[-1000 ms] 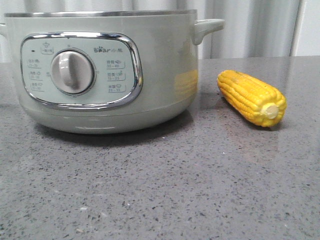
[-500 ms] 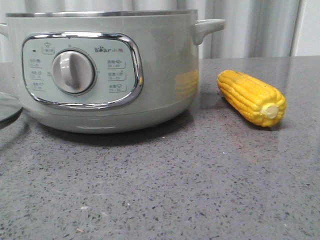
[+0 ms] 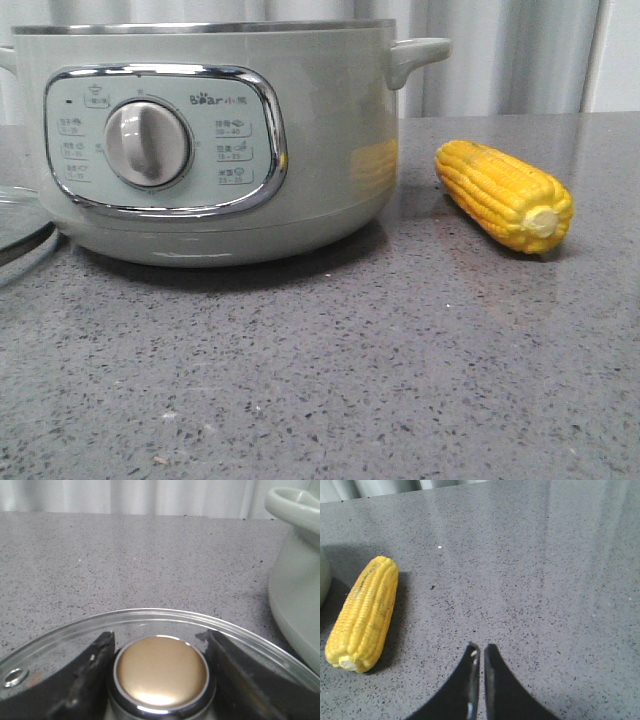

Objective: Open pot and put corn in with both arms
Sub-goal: 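Lower the glass lid onto the table beside the pot, left gripper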

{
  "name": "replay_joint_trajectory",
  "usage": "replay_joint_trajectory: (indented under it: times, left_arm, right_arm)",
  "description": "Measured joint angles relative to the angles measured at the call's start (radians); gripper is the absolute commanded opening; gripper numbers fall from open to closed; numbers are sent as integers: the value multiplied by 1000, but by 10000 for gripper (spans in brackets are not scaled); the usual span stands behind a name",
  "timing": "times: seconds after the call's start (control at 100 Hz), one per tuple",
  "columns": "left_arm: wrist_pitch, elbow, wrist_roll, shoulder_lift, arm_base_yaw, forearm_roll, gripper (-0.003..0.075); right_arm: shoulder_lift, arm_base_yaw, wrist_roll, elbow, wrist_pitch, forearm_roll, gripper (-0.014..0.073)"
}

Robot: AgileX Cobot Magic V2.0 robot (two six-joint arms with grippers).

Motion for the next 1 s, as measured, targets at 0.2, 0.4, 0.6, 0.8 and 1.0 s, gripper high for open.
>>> replay_joint_trajectory:
  times: [0.2, 0.4, 0.6, 0.8, 1.0]
  left_arm:
    - [-42, -8, 0, -2, 0, 0, 360]
    - [-42, -8, 0, -59, 0, 4, 360]
    - [-9, -21, 0, -212, 0, 17, 359]
    - [117, -85, 0, -363, 0, 54, 359]
    - [180, -139, 0, -456, 0, 76, 359]
  right_arm:
    - [0, 0, 0, 0, 0, 2, -66]
    - [9, 0, 0, -24, 46, 10, -50]
    - [113, 2, -11, -141, 160, 63, 145]
    - [310, 58, -84, -287, 263, 169, 234]
    - [525, 164, -93, -425, 315, 200, 365]
